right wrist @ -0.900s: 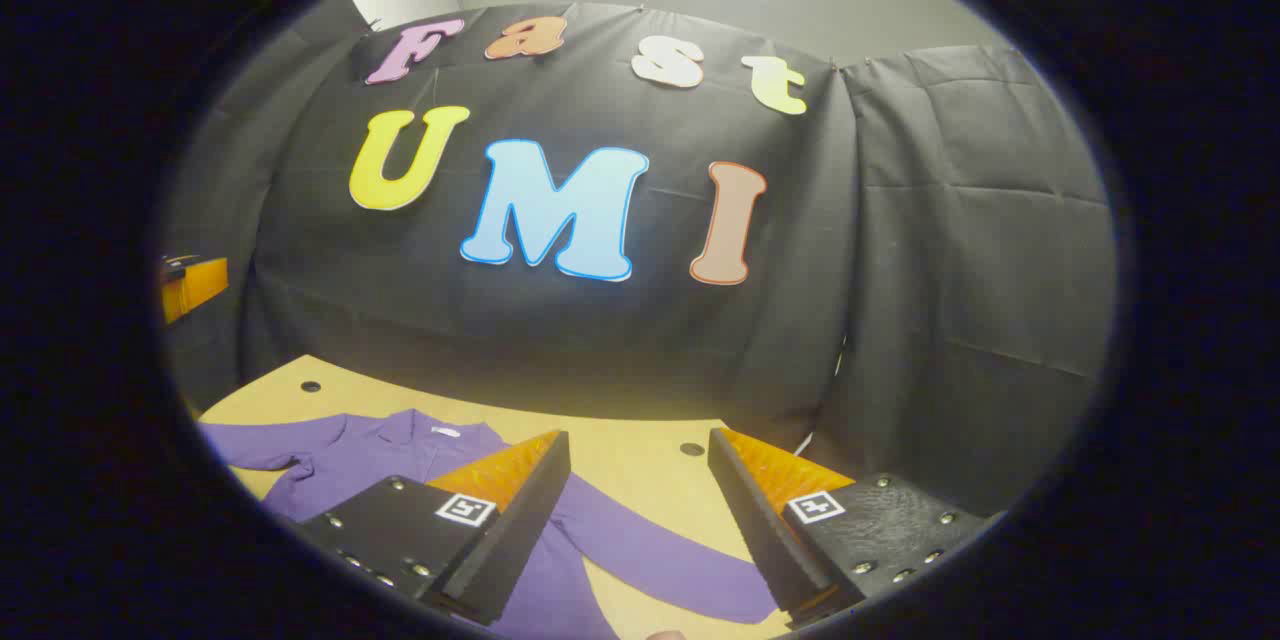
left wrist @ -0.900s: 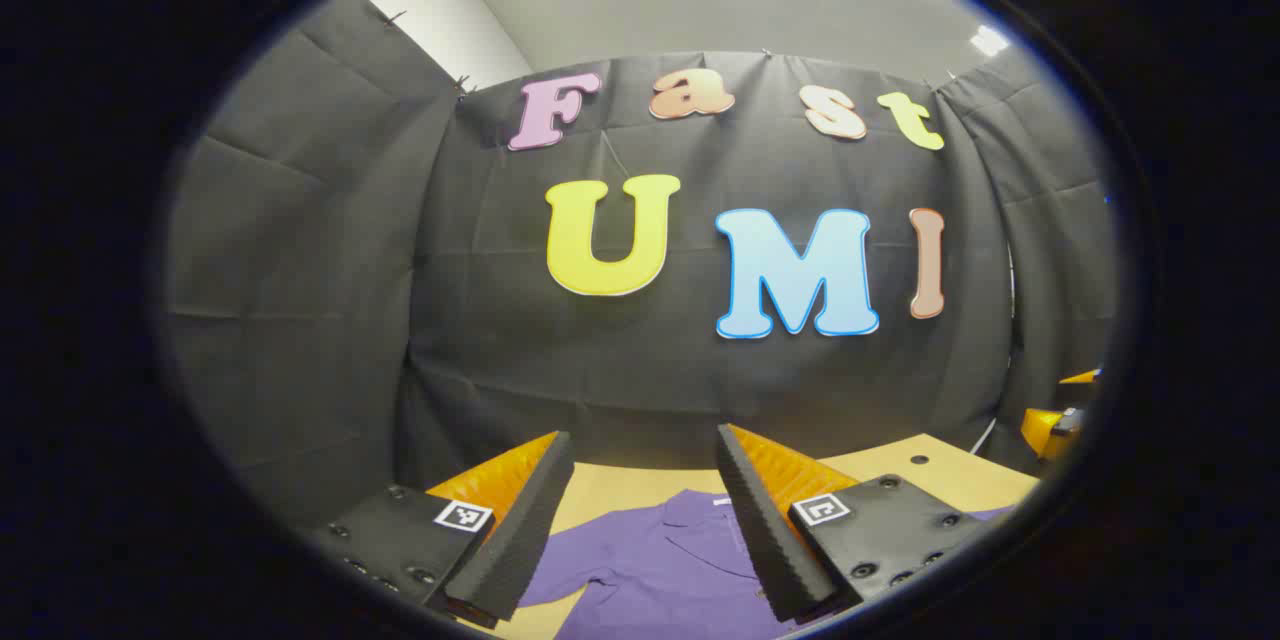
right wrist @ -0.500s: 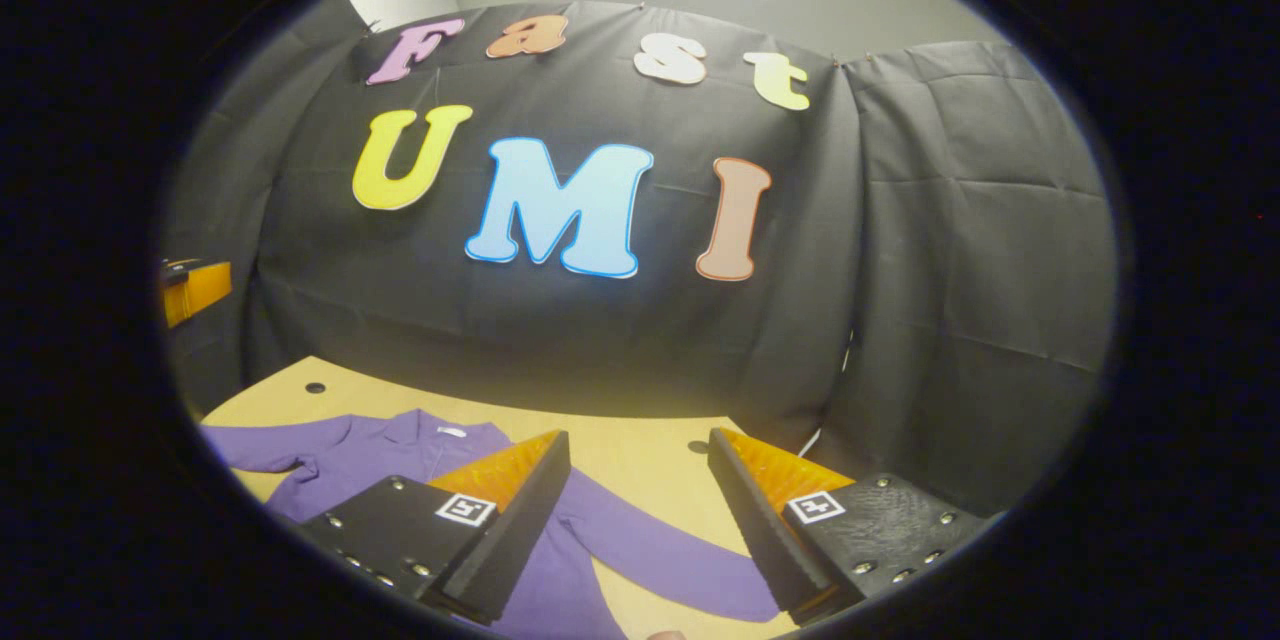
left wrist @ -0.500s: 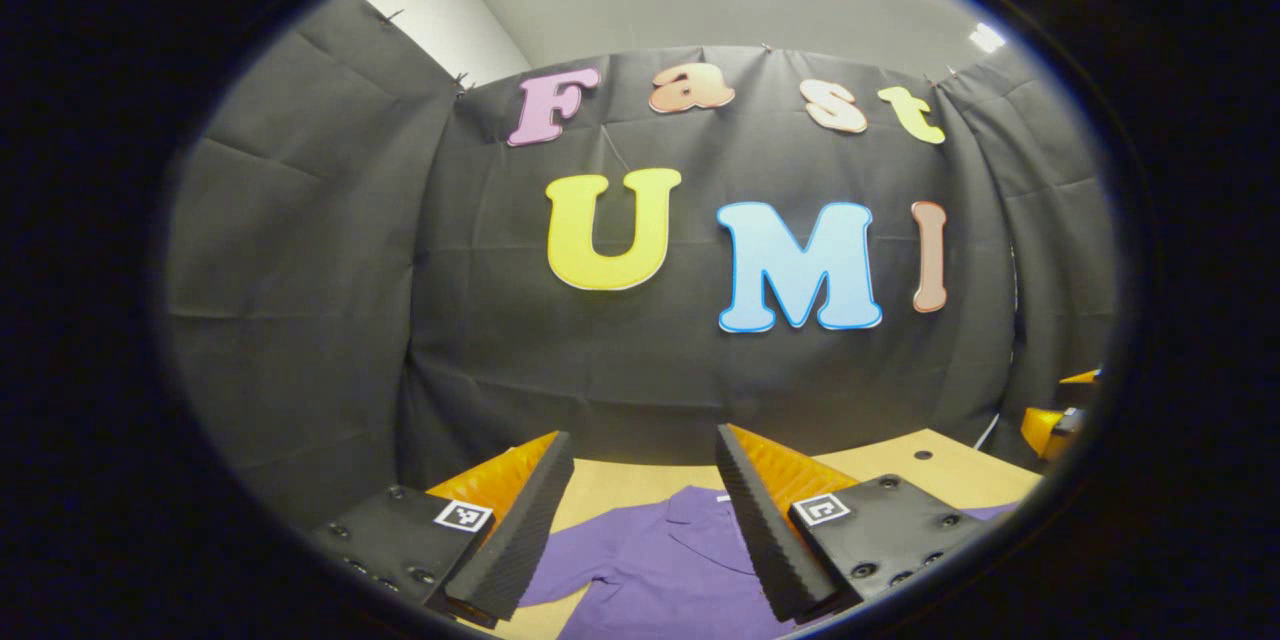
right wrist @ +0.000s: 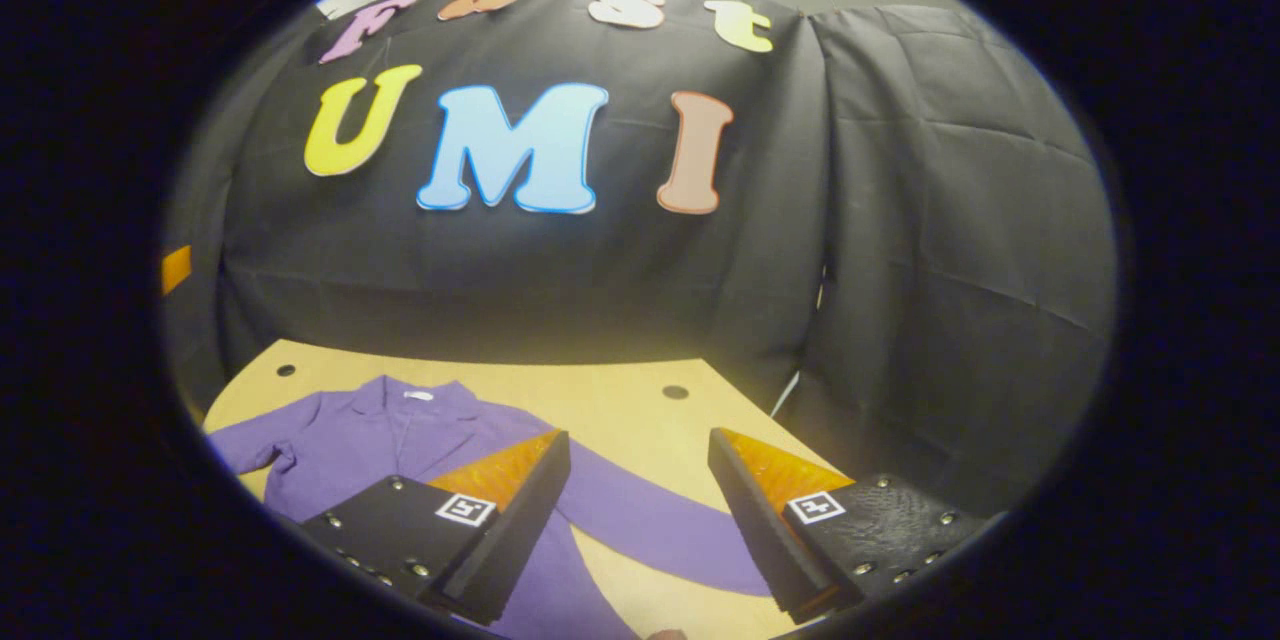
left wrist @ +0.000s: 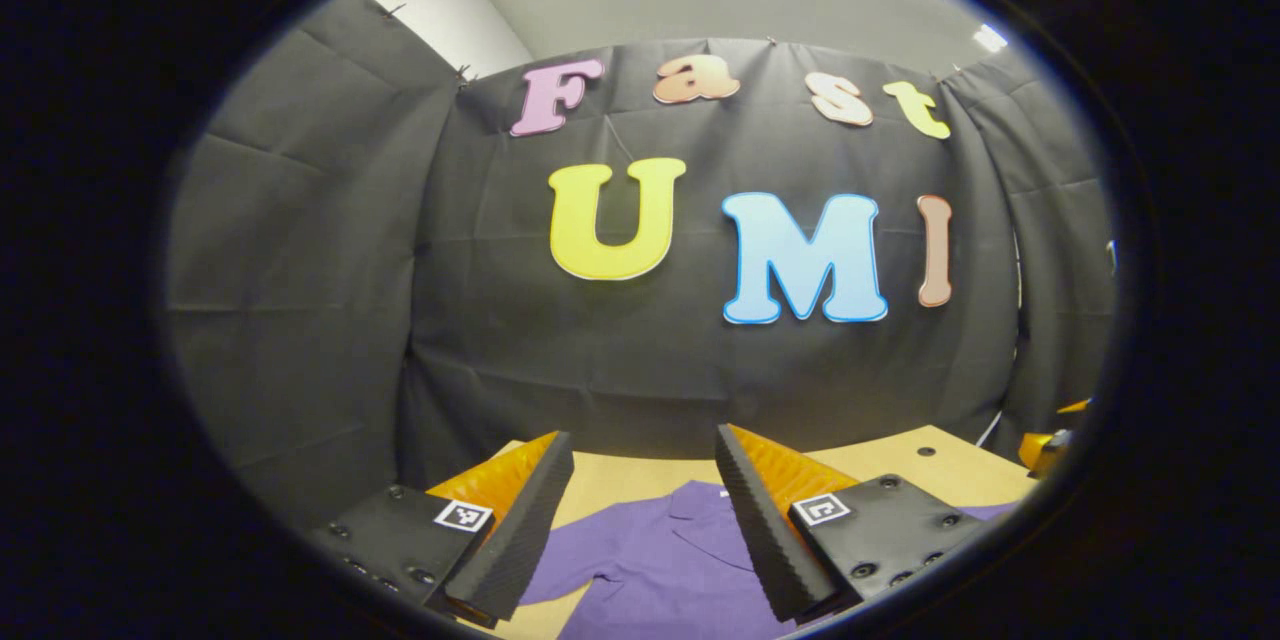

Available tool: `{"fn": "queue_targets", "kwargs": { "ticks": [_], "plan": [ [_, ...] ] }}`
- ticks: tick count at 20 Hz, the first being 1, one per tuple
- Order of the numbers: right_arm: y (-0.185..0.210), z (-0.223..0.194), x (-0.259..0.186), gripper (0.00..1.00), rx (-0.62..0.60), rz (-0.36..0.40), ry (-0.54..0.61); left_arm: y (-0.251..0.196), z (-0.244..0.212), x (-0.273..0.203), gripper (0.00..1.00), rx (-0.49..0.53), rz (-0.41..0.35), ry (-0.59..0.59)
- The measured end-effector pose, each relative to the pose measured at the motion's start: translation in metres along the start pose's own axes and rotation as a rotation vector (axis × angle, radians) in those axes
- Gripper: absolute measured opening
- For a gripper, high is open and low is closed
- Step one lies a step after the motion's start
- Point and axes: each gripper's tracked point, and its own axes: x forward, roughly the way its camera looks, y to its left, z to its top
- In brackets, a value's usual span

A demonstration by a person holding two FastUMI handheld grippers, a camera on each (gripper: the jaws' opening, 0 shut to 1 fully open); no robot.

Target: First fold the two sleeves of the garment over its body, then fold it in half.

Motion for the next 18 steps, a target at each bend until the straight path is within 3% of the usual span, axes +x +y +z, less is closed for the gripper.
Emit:
{"fn": "queue_targets", "kwargs": {
  "ticks": [9, 18],
  "plan": [
    [-0.066, -0.128, 0.042, 0.91, 0.085, -0.116, 0.309, 0.016, -0.004, -0.010, 0.95, 0.024, 0.084, 0.040],
    [-0.109, -0.219, 0.058, 0.91, 0.327, -0.234, 0.540, 0.014, -0.012, -0.019, 0.95, -0.029, 0.133, 0.082]
  ]
}}
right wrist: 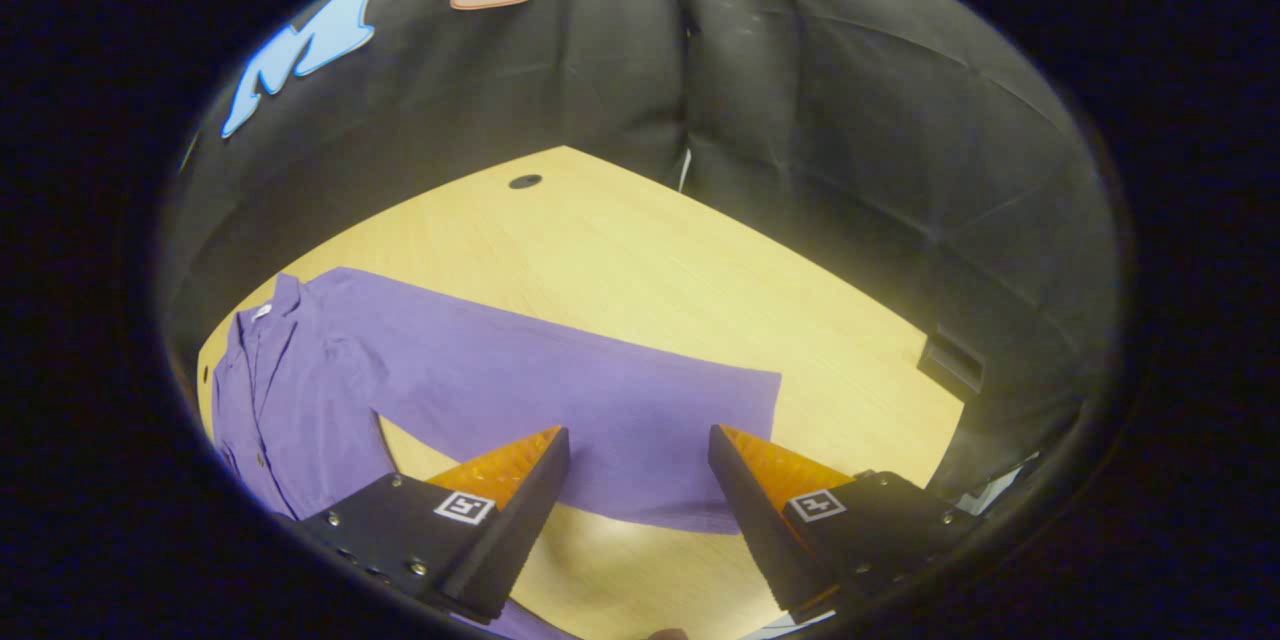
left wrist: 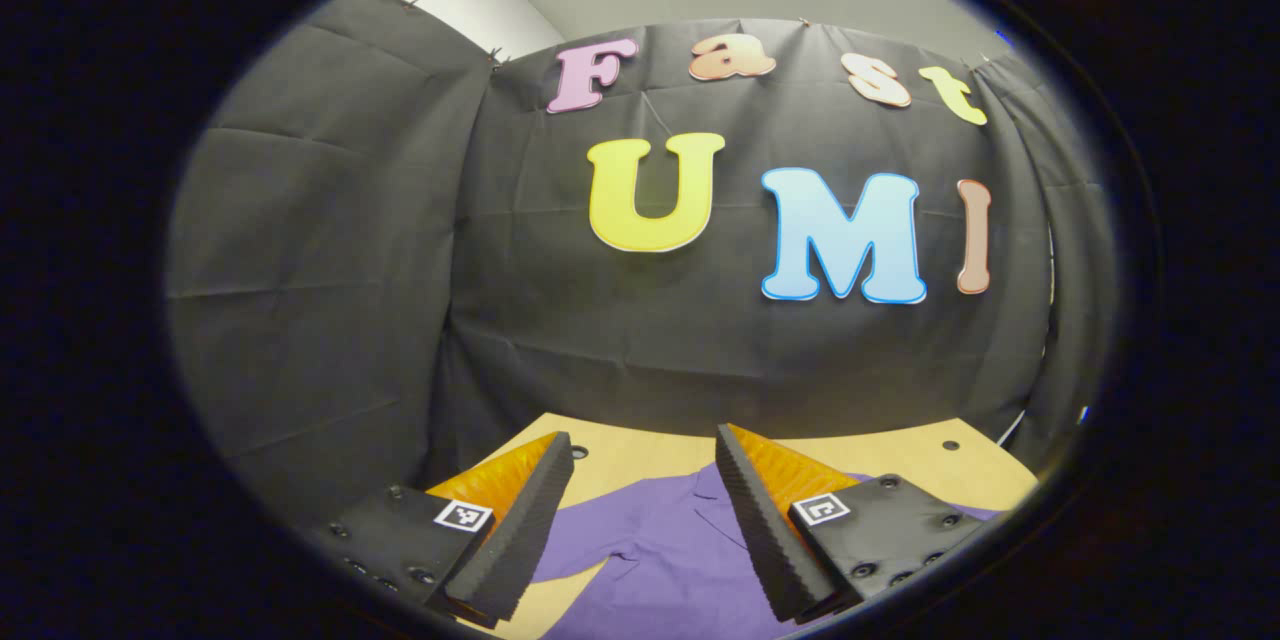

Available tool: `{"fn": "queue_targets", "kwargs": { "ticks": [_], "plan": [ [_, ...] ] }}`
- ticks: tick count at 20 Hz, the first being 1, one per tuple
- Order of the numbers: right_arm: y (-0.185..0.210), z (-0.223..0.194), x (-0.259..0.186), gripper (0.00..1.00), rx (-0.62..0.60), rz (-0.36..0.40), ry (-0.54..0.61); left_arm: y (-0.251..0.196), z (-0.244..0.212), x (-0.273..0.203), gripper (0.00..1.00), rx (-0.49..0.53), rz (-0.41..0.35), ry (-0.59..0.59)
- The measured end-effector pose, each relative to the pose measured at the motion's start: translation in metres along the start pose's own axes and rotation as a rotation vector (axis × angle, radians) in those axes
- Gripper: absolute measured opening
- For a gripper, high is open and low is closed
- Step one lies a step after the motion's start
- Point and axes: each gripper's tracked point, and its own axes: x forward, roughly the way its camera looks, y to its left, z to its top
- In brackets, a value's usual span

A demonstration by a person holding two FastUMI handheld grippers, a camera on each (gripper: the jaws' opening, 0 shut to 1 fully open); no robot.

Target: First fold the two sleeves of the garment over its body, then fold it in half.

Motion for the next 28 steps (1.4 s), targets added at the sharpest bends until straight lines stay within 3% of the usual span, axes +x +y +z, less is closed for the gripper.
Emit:
{"fn": "queue_targets", "kwargs": {
  "ticks": [7, 10, 13, 15, 16, 18, 19, 20, 23, 24, 28],
  "plan": [
    [-0.008, -0.009, 0.018, 0.92, 0.051, -0.076, 0.034, 0.013, 0.003, -0.004, 0.94, 0.020, 0.057, -0.009],
    [-0.006, -0.015, 0.021, 0.98, 0.040, -0.076, 0.042, 0.014, 0.002, -0.005, 0.95, 0.018, 0.064, -0.013],
    [0.001, -0.013, 0.023, 0.96, 0.018, -0.056, 0.035, 0.014, 0.000, -0.006, 0.95, 0.015, 0.060, -0.012],
    [0.008, -0.008, 0.023, 0.80, 0.006, -0.036, 0.037, 0.014, 0.000, -0.006, 0.95, 0.016, 0.056, -0.011],
    [0.011, -0.008, 0.025, 0.59, -0.004, -0.030, 0.043, 0.015, -0.001, -0.007, 0.95, 0.017, 0.056, -0.013],
    [0.014, -0.004, 0.028, 0.60, -0.012, -0.007, 0.037, 0.017, -0.001, -0.007, 0.95, 0.019, 0.059, -0.016],
    [0.016, -0.006, 0.030, 0.53, 0.042, -0.012, 0.040, 0.018, -0.001, -0.007, 0.95, 0.022, 0.061, -0.016],
    [0.021, -0.001, 0.030, 0.18, 0.073, 0.005, 0.045, 0.020, -0.001, -0.008, 0.95, 0.023, 0.064, -0.018],
    [0.019, 0.003, 0.029, 0.19, 0.146, 0.045, 0.040, 0.023, -0.002, -0.009, 0.95, 0.013, 0.073, -0.014],
    [0.024, 0.008, 0.037, 0.03, 0.169, 0.065, 0.053, 0.023, -0.003, -0.009, 0.95, 0.009, 0.074, -0.012],
    [0.023, 0.017, 0.032, 0.01, 0.198, 0.115, 0.014, 0.026, -0.003, -0.011, 0.95, 0.004, 0.081, -0.013]
  ]
}}
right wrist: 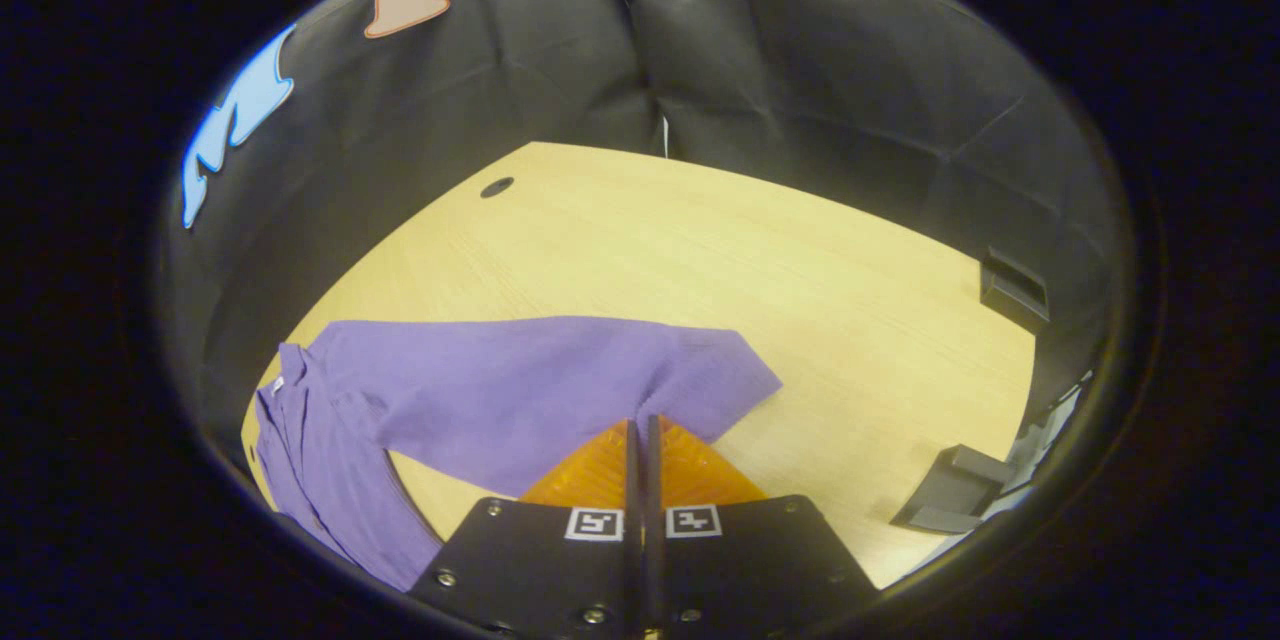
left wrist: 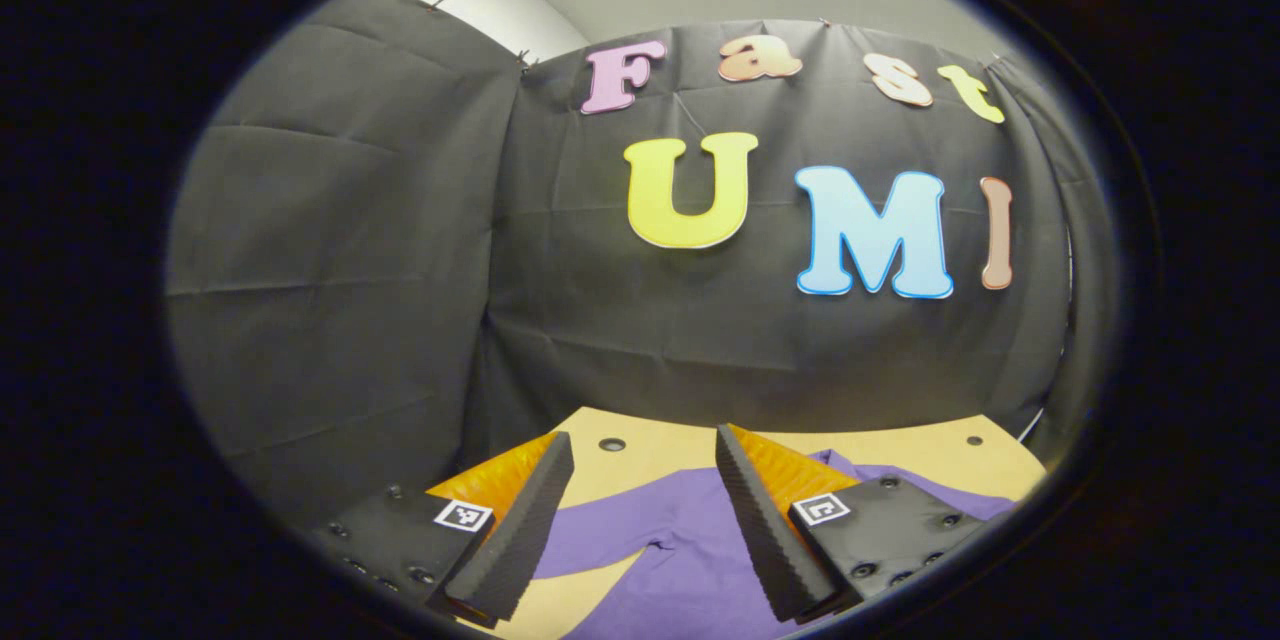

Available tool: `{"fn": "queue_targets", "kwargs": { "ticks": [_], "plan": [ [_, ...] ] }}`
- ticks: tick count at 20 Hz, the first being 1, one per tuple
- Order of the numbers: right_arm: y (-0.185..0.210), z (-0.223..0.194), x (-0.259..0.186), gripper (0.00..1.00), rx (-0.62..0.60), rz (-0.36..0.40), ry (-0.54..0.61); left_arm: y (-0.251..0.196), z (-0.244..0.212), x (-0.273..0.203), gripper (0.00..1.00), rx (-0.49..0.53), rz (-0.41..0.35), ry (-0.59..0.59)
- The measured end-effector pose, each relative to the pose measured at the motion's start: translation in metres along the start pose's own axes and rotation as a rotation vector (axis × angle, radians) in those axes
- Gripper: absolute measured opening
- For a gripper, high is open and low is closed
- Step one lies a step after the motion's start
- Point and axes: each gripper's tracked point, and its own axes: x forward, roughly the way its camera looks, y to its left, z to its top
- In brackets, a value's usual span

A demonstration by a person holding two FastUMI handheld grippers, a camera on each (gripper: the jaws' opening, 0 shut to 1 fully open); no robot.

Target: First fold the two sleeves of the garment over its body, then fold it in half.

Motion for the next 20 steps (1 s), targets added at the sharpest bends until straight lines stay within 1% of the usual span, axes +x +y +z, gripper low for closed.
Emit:
{"fn": "queue_targets", "kwargs": {
  "ticks": [3, 8, 10, 12, 14, 17, 20],
  "plan": [
    [0.010, 0.013, -0.013, 0.01, 0.012, 0.058, -0.034, 0.004, 0.000, 0.000, 0.95, 0.001, 0.002, -0.004],
    [0.058, 0.040, -0.054, 0.01, 0.027, 0.193, -0.097, 0.001, -0.002, -0.001, 0.95, -0.016, -0.007, 0.002],
    [0.085, 0.051, -0.068, 0.01, 0.016, 0.252, -0.131, 0.001, -0.002, -0.001, 0.95, -0.019, -0.011, 0.003],
    [0.115, 0.060, -0.087, 0.01, -0.023, 0.311, -0.162, 0.002, -0.003, -0.001, 0.94, -0.027, -0.009, 0.004],
    [0.149, 0.064, -0.100, 0.01, -0.093, 0.371, -0.190, 0.005, -0.005, 0.000, 0.94, -0.034, -0.004, 0.007],
    [0.204, 0.061, -0.117, 0.01, -0.205, 0.455, -0.212, 0.015, -0.010, 0.001, 0.94, -0.040, 0.016, 0.013],
    [0.264, 0.053, -0.123, 0.01, -0.274, 0.548, -0.205, 0.037, -0.014, -0.002, 0.94, -0.042, 0.046, 0.017]
  ]
}}
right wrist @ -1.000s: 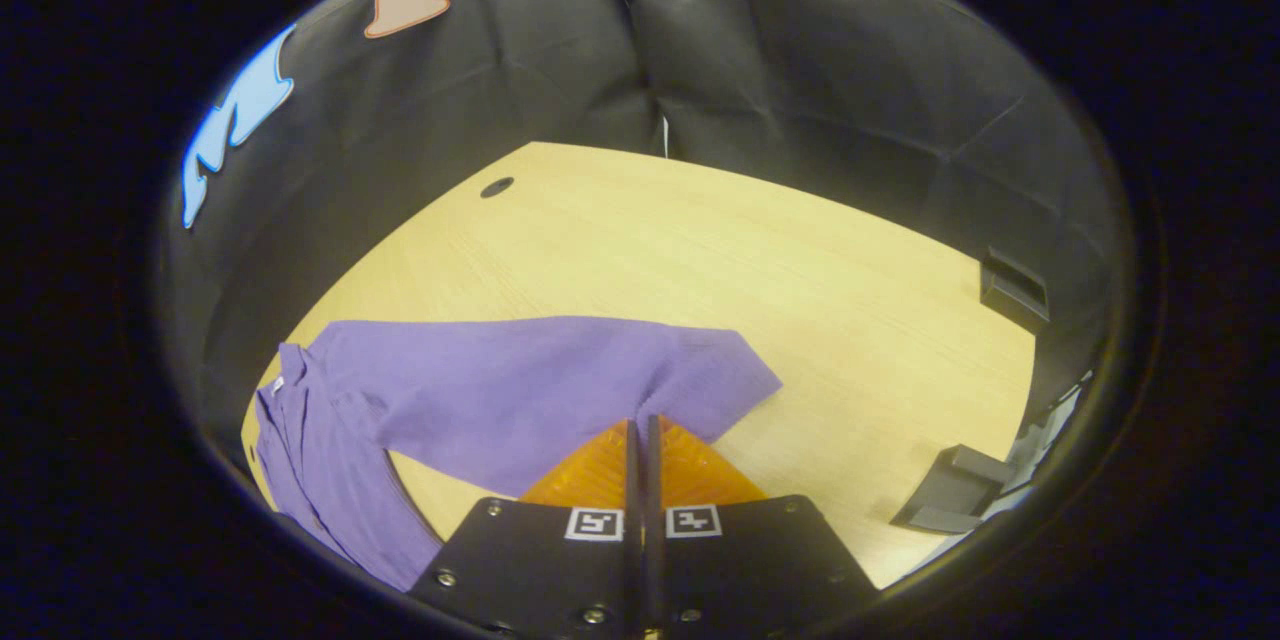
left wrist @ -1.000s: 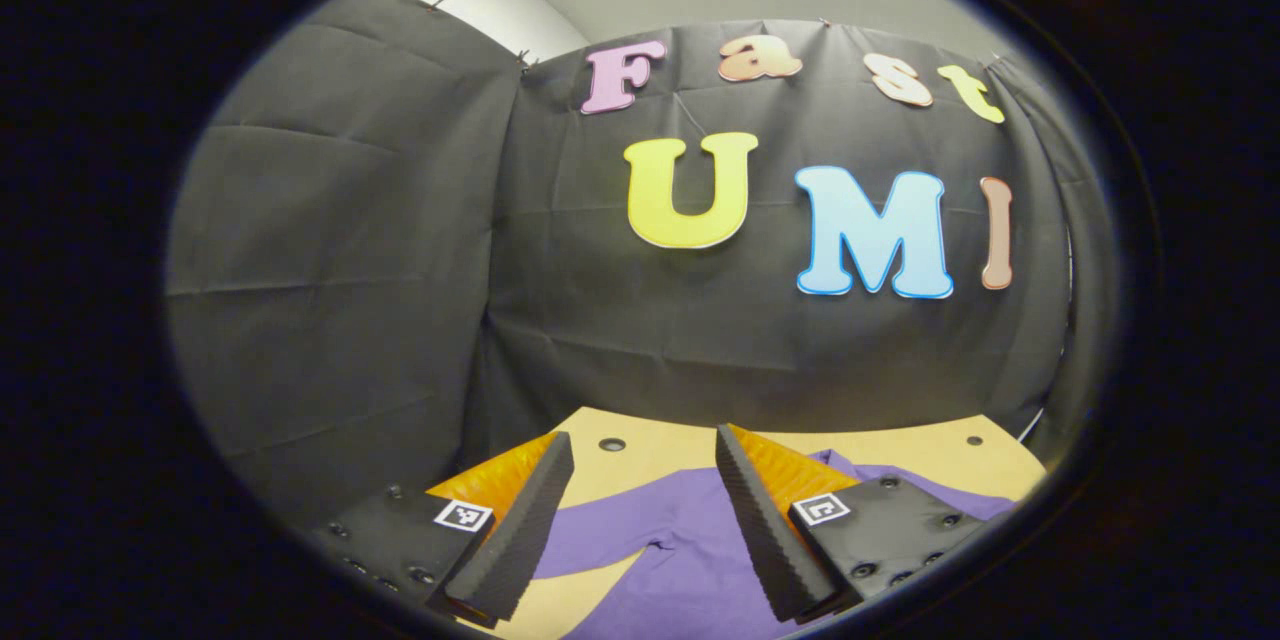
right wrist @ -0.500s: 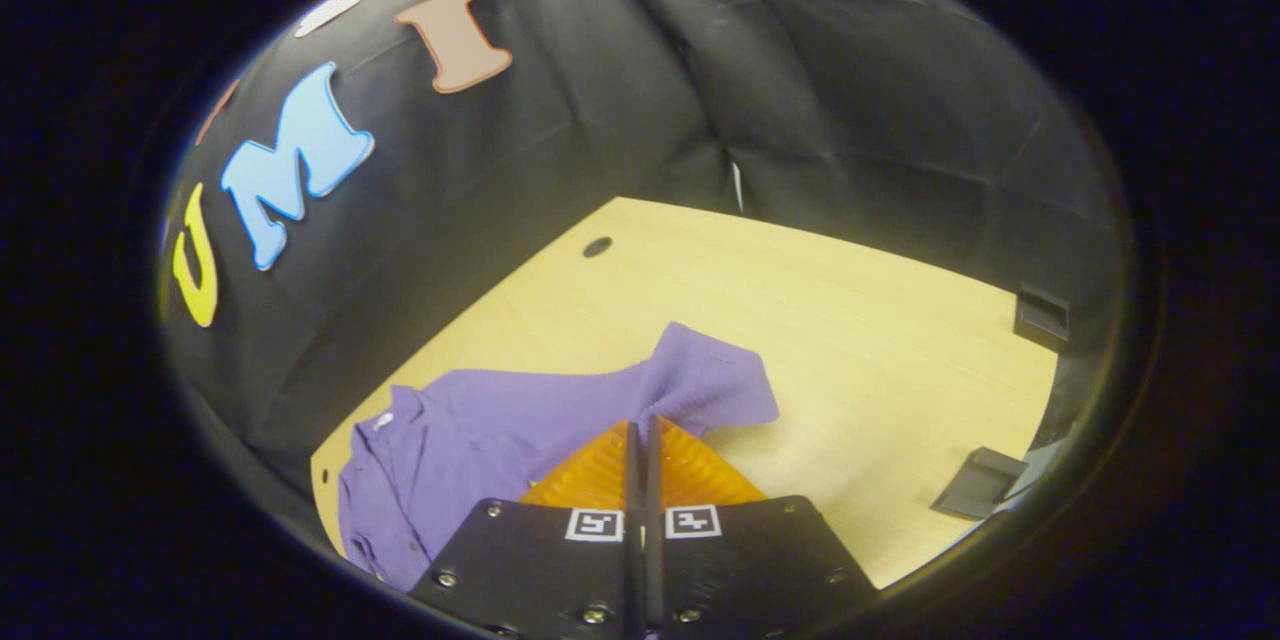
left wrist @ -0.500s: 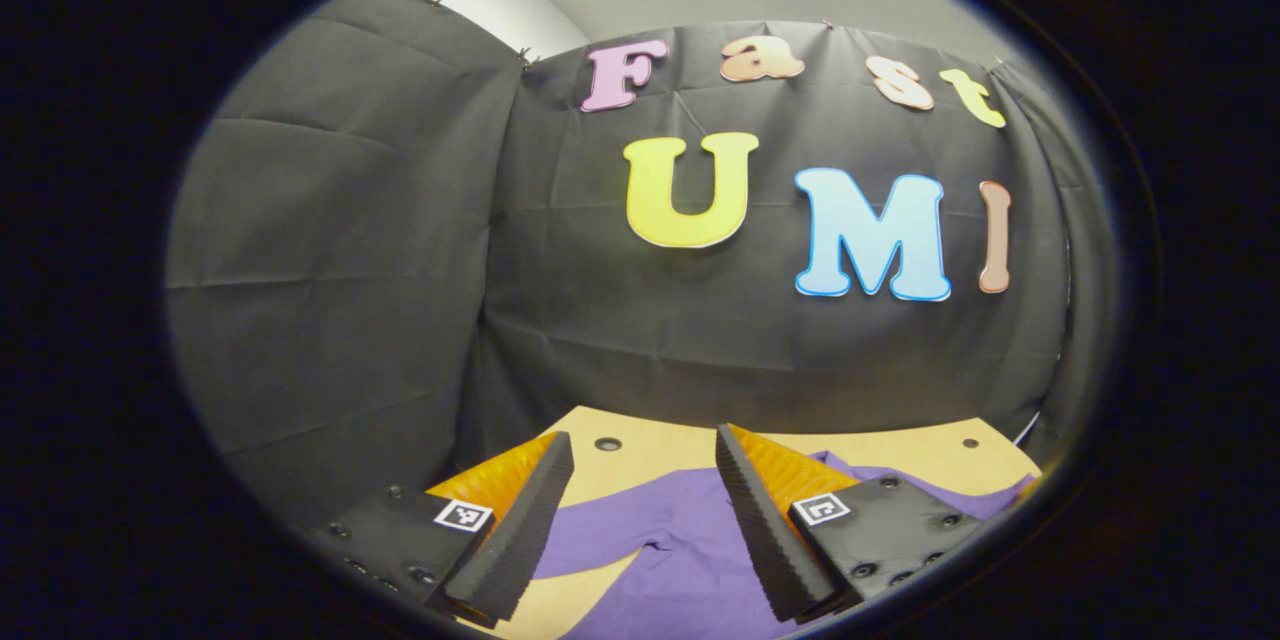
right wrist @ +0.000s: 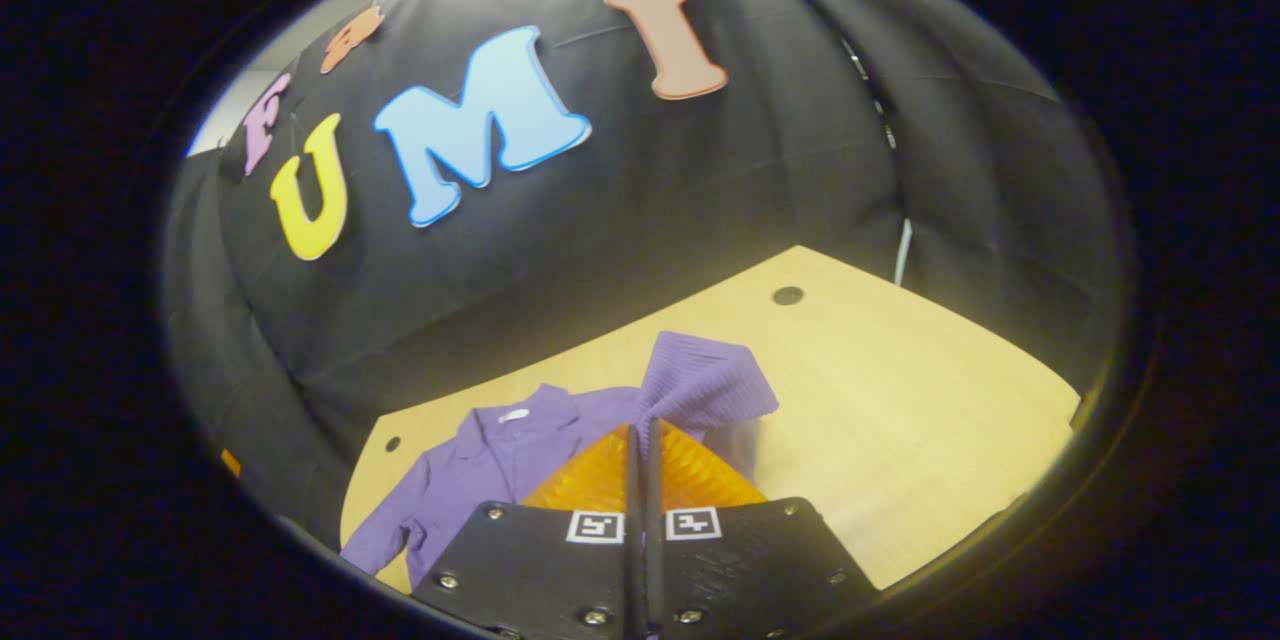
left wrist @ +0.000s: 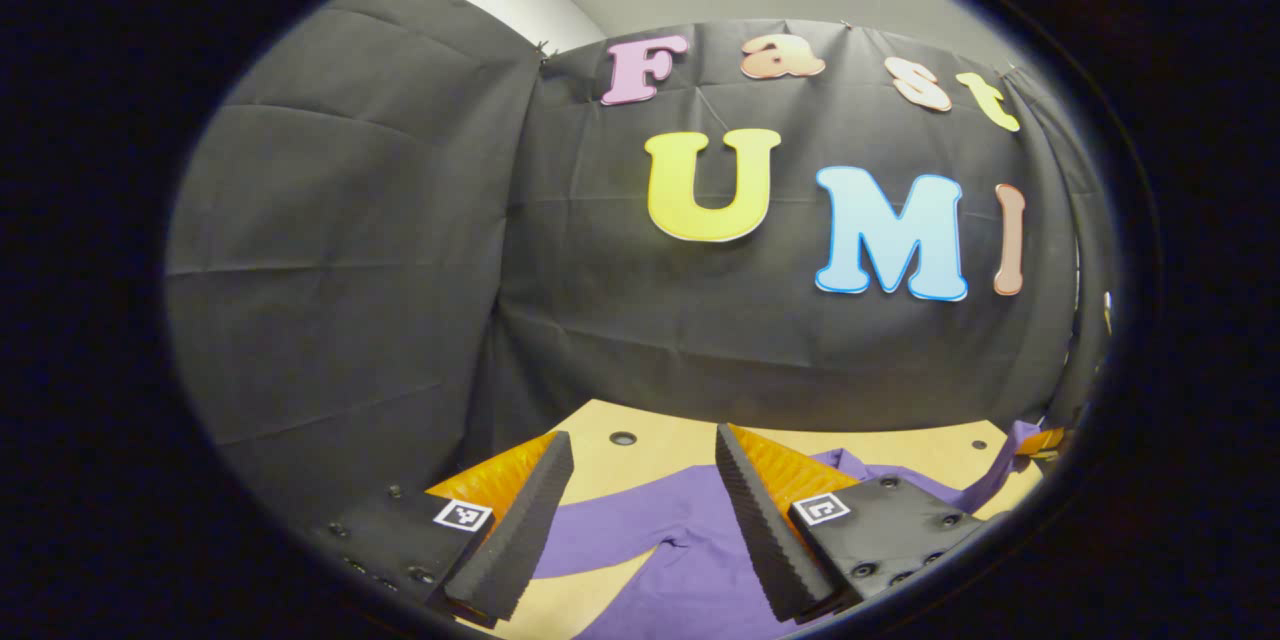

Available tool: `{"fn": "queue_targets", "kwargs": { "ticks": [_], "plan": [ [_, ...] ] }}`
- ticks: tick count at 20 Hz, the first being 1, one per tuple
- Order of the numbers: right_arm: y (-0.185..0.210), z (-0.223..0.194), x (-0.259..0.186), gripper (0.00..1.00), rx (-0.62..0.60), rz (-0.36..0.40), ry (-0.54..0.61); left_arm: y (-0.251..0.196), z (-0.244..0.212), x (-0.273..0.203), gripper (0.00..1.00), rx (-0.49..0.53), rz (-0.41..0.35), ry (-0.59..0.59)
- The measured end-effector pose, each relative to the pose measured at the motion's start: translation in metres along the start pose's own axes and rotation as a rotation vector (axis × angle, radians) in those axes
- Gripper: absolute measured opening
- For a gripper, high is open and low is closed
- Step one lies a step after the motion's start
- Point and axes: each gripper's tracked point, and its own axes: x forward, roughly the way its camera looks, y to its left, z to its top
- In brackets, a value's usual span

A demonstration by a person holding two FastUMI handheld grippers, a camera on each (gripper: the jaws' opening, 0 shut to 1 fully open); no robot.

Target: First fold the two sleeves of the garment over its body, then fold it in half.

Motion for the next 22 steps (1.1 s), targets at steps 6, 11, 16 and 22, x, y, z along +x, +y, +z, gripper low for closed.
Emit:
{"fn": "queue_targets", "kwargs": {
  "ticks": [6, 11, 16, 22],
  "plan": [
    [0.088, -0.006, 0.043, 0.01, -0.085, 0.138, 0.030, 0.066, -0.012, -0.013, 0.93, -0.012, 0.093, 0.020],
    [0.149, -0.045, 0.075, 0.01, -0.147, 0.238, 0.099, 0.115, -0.014, -0.029, 0.94, 0.004, 0.183, 0.029],
    [0.190, -0.096, 0.108, 0.01, -0.222, 0.286, 0.183, 0.156, -0.012, -0.048, 0.93, 0.021, 0.260, 0.033],
    [0.231, -0.137, 0.129, 0.00, -0.289, 0.346, 0.246, 0.187, -0.023, -0.069, 0.94, 0.006, 0.319, 0.049]
  ]
}}
